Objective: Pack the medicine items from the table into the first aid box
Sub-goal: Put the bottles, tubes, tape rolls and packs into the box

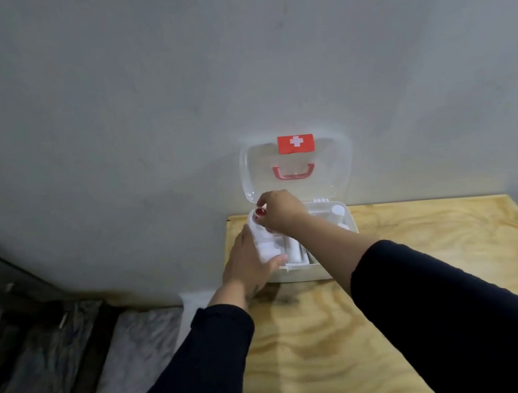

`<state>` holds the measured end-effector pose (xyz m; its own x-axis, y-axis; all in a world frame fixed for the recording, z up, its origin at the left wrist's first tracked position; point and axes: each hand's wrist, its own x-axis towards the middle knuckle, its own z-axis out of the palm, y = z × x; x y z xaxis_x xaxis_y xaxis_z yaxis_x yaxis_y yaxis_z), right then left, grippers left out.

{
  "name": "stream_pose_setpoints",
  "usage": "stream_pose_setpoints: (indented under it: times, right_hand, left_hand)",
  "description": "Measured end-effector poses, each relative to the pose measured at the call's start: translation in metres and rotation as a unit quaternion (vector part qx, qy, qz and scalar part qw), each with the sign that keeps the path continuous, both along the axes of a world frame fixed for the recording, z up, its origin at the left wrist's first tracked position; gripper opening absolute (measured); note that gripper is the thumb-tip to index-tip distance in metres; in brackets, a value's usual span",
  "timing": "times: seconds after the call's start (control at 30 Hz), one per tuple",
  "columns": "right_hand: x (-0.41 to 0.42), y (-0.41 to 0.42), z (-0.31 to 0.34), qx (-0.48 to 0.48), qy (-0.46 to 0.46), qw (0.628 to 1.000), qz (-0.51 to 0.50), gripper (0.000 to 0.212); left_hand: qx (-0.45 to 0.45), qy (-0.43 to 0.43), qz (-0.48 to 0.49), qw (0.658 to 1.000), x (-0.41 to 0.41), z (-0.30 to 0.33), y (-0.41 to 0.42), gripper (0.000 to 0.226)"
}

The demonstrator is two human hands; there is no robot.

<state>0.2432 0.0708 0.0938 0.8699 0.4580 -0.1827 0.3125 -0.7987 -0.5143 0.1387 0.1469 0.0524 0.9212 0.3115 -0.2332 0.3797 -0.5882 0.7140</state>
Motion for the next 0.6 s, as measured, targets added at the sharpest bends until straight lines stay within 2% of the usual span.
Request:
stream_pose_setpoints:
  times: [0.1, 0.3, 0.47, 0.6]
  right_hand:
    - [0.002, 0.012, -0.005, -0.033, -0.016, 0.999, -0.006, 0.028]
    - [-0.003, 0.012, -0.009, -0.064, -0.038, 0.997, -0.008, 0.034]
    - [-0.003, 0.003, 0.001, -0.023, -0.022, 0.999, -0.010, 0.042]
    - [-0.003, -0.010, 0.015, 0.003, -0.055, 0.998, -0.016, 0.034]
  left_hand:
    - [-0.030, -0.009, -0.016, 0.999, -0.005, -0.004, 0.004, 0.102]
    - [-0.017, 0.006, -0.046, 0.999, -0.004, -0.003, 0.010, 0.114]
    - [0.010, 0.015, -0.056, 0.998, -0.001, -0.003, 0.012, 0.118]
    - [0.032, 0.038, -0.063, 0.997, -0.002, 0.001, 0.010, 0.120]
